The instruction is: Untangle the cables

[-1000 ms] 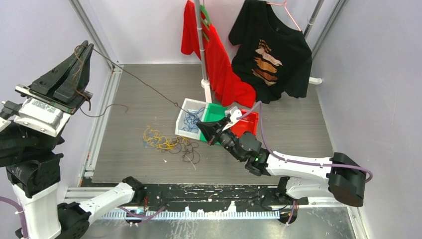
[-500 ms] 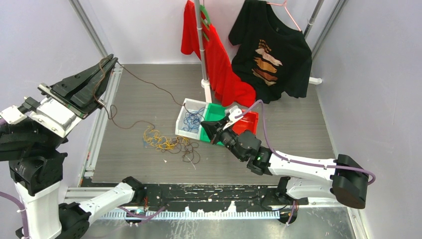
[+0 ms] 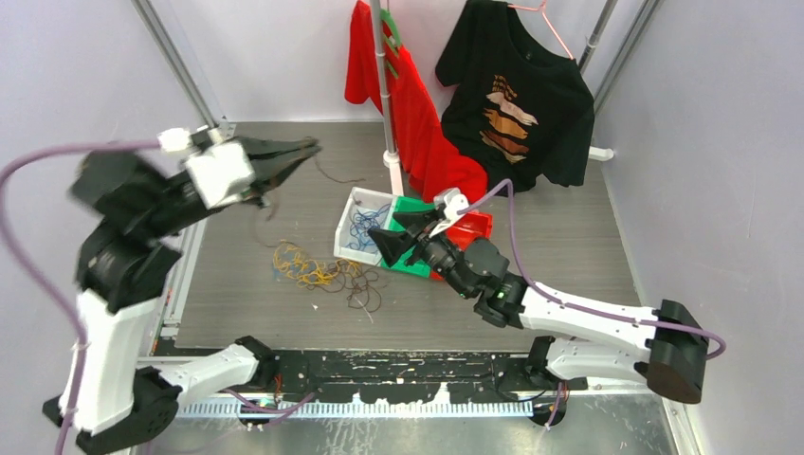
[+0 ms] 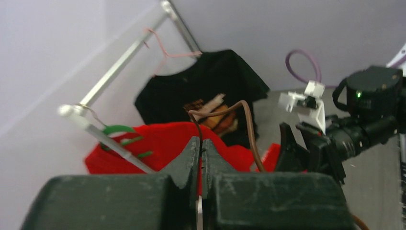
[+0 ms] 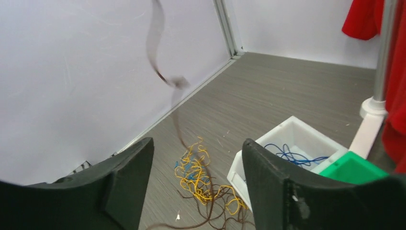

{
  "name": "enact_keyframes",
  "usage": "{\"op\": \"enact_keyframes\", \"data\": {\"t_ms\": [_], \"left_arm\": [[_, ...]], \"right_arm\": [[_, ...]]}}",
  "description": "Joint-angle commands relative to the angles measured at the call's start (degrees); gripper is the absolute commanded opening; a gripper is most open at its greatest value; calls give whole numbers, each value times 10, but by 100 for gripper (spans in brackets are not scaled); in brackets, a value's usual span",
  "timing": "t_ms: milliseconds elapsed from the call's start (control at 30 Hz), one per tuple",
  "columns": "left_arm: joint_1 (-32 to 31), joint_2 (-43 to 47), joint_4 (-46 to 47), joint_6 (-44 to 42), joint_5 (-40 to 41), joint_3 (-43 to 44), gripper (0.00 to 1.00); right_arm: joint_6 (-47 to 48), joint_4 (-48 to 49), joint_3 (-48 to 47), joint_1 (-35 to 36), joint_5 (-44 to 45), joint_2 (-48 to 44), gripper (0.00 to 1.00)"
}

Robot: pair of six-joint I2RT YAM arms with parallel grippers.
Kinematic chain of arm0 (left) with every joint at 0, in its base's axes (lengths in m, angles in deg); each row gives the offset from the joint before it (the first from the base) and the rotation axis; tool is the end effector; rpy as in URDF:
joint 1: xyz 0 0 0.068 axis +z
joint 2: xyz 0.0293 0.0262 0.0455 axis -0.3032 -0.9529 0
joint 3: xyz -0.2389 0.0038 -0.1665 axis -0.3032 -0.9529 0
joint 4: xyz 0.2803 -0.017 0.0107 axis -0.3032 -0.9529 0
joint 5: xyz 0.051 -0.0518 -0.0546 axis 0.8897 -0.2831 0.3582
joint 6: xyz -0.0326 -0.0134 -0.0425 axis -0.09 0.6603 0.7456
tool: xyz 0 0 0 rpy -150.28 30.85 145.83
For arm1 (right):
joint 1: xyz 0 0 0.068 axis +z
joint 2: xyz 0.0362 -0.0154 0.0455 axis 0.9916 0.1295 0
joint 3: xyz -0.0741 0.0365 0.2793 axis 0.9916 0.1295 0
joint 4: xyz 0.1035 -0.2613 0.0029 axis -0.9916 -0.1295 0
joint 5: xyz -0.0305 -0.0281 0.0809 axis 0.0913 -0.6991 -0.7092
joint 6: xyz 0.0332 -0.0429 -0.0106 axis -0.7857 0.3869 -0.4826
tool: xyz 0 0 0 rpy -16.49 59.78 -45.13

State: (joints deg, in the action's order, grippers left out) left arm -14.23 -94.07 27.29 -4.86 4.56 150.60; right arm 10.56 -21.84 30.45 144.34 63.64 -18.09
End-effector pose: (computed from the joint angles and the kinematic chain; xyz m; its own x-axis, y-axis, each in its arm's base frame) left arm 0.0857 -0.0772 0.6136 0.5416 0.0460 -0.8393 0.7342 0.4604 0.4990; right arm 0.1347 0.2280 0.3295 -0.1113 0.3500 -0.9301 -0.7054 0.6315 0.3220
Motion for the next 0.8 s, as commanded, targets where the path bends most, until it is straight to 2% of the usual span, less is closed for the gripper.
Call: {"op": "enact_keyframes", "data": {"t_ms": [0, 200, 400, 567, 767], "left_arm": [[-1, -70, -8, 33, -48, -23, 0], [-14, -158, 53, 72, -43, -6, 0], [-65, -230, 72, 84, -27, 24, 0], [-90, -282, 87, 72, -23, 79, 0], [-109, -321, 112, 29, -20, 126, 0]], "right_arm": [[19, -30, -5, -7, 5, -76, 75], [37, -116, 42, -11, 178, -187, 71], [55, -173, 60, -14, 357, -260, 68], [75, -194, 64, -16, 413, -296, 66], [92, -197, 69, -18, 434, -316, 65]]}}
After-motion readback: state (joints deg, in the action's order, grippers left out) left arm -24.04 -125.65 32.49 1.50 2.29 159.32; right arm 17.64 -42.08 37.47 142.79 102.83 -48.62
